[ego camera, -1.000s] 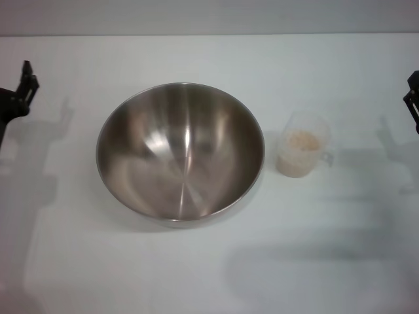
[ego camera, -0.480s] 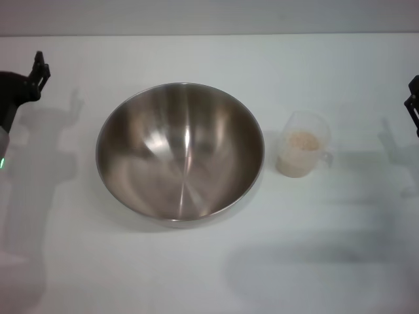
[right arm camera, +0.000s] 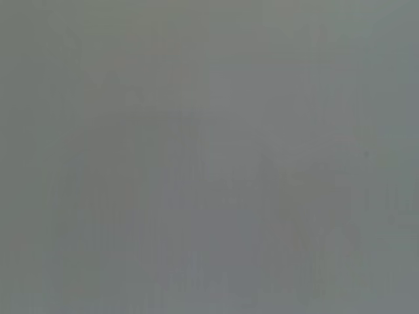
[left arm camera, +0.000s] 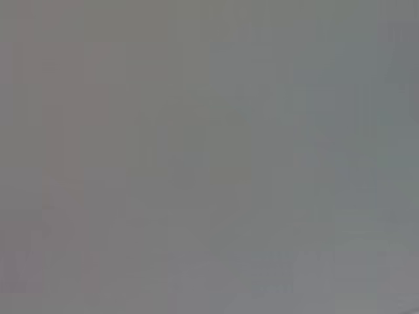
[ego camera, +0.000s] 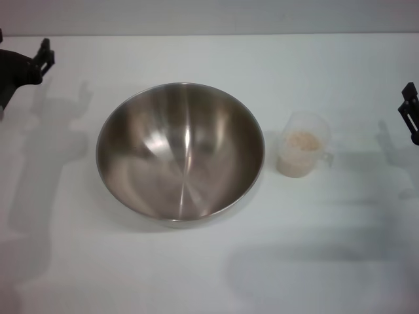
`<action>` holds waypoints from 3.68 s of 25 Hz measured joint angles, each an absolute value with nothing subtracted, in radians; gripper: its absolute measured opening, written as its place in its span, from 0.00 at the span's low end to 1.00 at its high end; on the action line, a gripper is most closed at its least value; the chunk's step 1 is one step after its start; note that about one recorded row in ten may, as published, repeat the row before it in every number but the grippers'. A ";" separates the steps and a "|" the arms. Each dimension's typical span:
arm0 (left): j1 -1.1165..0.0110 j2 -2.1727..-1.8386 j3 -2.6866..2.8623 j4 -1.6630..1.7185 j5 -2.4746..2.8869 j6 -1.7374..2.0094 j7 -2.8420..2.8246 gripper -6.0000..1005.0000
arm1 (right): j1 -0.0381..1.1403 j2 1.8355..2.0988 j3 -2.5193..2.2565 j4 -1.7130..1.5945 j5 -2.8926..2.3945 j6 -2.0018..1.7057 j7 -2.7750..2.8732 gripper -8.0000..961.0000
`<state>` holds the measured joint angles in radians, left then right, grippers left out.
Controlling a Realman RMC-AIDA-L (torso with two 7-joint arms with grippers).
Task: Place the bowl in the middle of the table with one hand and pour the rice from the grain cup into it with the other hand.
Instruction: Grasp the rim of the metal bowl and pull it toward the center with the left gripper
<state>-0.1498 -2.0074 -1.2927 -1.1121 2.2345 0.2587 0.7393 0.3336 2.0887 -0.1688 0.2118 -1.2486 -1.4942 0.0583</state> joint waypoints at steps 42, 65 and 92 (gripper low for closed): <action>-0.426 -2.063 -1.913 -1.565 2.490 -1.368 0.734 0.80 | 0.318 2.089 -0.168 0.212 -1.249 -1.466 0.058 0.83; -0.419 -2.068 -1.828 -1.456 2.485 -1.319 0.716 0.80 | 0.304 2.088 -0.169 0.212 -1.249 -1.467 0.058 0.83; -0.446 -2.065 -1.782 -1.342 2.484 -1.232 0.718 0.67 | 0.304 2.088 -0.169 0.210 -1.249 -1.466 0.058 0.83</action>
<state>-0.4456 -2.0652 -1.7824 -1.3417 2.4836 -1.2322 0.7177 0.3037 2.0878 -0.1687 0.2101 -1.2486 -1.4664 0.0583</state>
